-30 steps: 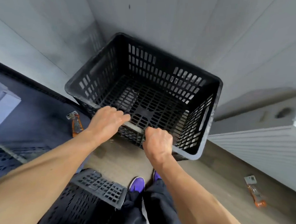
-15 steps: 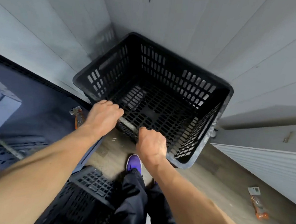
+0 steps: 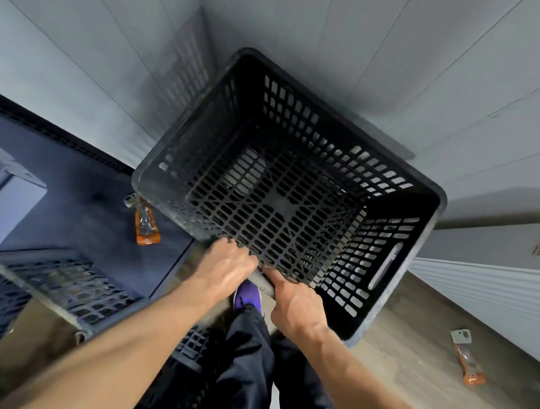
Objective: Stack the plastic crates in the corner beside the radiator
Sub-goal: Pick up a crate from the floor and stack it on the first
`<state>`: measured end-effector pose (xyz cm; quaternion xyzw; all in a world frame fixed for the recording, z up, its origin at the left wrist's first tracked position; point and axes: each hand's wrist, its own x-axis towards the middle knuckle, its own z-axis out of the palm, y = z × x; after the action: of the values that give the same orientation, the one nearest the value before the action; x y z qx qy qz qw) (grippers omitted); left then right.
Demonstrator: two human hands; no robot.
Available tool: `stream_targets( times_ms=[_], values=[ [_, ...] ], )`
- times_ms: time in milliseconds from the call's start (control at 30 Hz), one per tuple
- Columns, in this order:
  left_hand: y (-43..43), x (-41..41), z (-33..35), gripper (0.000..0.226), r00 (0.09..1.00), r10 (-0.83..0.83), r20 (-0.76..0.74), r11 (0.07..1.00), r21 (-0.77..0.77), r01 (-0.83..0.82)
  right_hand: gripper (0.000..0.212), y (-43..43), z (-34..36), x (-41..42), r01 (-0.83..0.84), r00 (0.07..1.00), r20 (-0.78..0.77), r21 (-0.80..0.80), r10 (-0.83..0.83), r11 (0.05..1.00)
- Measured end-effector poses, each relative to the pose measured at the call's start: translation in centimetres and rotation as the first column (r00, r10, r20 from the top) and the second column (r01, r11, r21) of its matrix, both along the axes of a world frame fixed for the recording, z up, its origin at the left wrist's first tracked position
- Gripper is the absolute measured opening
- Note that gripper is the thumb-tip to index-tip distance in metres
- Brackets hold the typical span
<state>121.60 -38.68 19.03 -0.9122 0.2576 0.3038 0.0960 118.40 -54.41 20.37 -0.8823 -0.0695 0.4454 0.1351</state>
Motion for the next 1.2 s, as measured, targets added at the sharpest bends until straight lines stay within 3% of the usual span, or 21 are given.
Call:
stream_targets(
  times_ms=[300,567,967,1200],
  values=[
    [3.0,2.8,-0.2,0.021,0.992,-0.095,0.079,0.993,-0.060,0.100,0.086,1.2,0.9,1.4,0.099,0.992,0.082,0.020,-0.101,0.995],
    [4.9,5.0,0.4,0.026,0.990,-0.033,0.137,0.996,-0.078,0.043,0.094,2.9,1.1,3.9,0.051,0.985,0.163,0.048,-0.059,0.998],
    [4.7,4.9,-1.4,0.038,0.993,0.040,0.109,0.977,-0.213,-0.016,0.087,3.0,-0.4,3.7,0.094,0.988,0.118,0.038,-0.097,0.995],
    [4.1,3.6,-1.4,0.038,0.992,0.091,0.089,0.975,-0.209,-0.071,0.086,2.6,-0.4,2.6,0.085,0.993,0.082,0.023,-0.086,0.996]
  ],
)
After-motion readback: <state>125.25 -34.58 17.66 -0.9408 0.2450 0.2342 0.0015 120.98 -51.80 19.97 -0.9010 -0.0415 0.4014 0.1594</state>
